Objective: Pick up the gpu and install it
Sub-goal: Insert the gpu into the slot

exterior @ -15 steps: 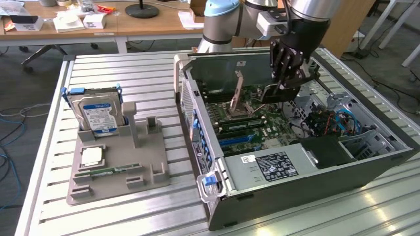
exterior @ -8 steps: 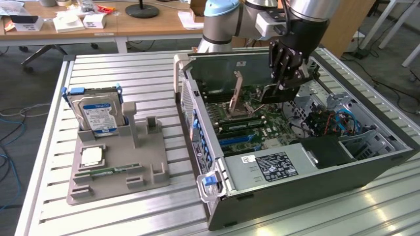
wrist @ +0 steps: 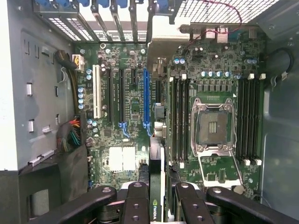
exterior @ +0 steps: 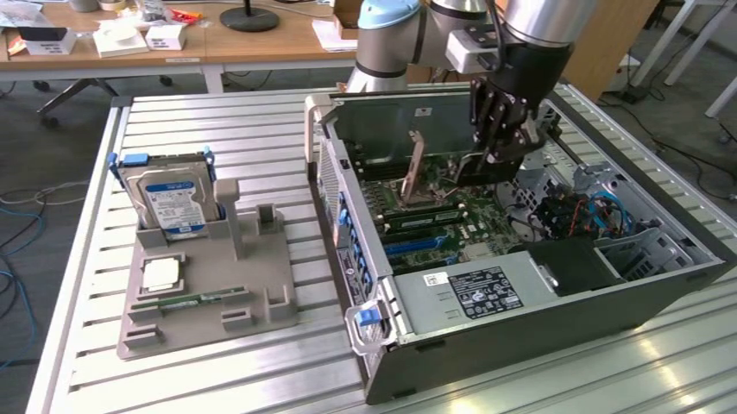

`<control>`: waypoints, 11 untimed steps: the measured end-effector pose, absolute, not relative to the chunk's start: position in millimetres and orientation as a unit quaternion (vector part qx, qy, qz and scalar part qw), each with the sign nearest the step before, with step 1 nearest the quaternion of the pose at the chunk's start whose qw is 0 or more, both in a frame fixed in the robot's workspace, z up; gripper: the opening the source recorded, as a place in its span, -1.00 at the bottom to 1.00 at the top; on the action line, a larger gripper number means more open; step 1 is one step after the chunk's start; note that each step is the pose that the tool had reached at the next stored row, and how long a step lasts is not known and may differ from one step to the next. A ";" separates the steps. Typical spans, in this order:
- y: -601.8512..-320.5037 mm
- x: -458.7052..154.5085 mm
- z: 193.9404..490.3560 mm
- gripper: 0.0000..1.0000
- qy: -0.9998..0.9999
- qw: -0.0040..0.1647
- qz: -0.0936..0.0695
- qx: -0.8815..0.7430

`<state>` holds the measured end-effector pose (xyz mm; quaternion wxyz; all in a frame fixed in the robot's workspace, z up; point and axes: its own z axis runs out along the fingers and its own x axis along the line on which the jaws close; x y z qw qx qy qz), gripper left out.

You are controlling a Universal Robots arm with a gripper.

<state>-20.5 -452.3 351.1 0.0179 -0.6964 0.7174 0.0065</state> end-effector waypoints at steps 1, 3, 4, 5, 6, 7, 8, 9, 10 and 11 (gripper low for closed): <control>-452.3 -20.5 350.1 -0.47 0.717 0.018 0.007 -0.696; -452.3 -20.5 349.0 -0.47 0.717 0.018 0.006 -0.696; -452.3 -20.5 349.0 -0.47 0.717 0.018 0.006 -0.696; -452.3 -20.5 349.0 -0.47 0.717 0.018 0.006 -0.696; -452.3 -20.5 348.8 -0.47 0.717 0.018 0.007 -0.696; -452.3 -21.1 348.5 -0.47 0.717 0.018 0.007 -0.696; -452.3 -22.0 348.2 -0.47 0.717 0.018 0.007 -0.696; -452.3 -23.2 348.0 -0.47 0.717 0.018 0.007 -0.696; -452.3 -24.5 347.8 -0.47 0.717 0.018 0.007 -0.696; -452.3 -25.8 347.5 -0.47 0.718 0.018 0.007 -0.696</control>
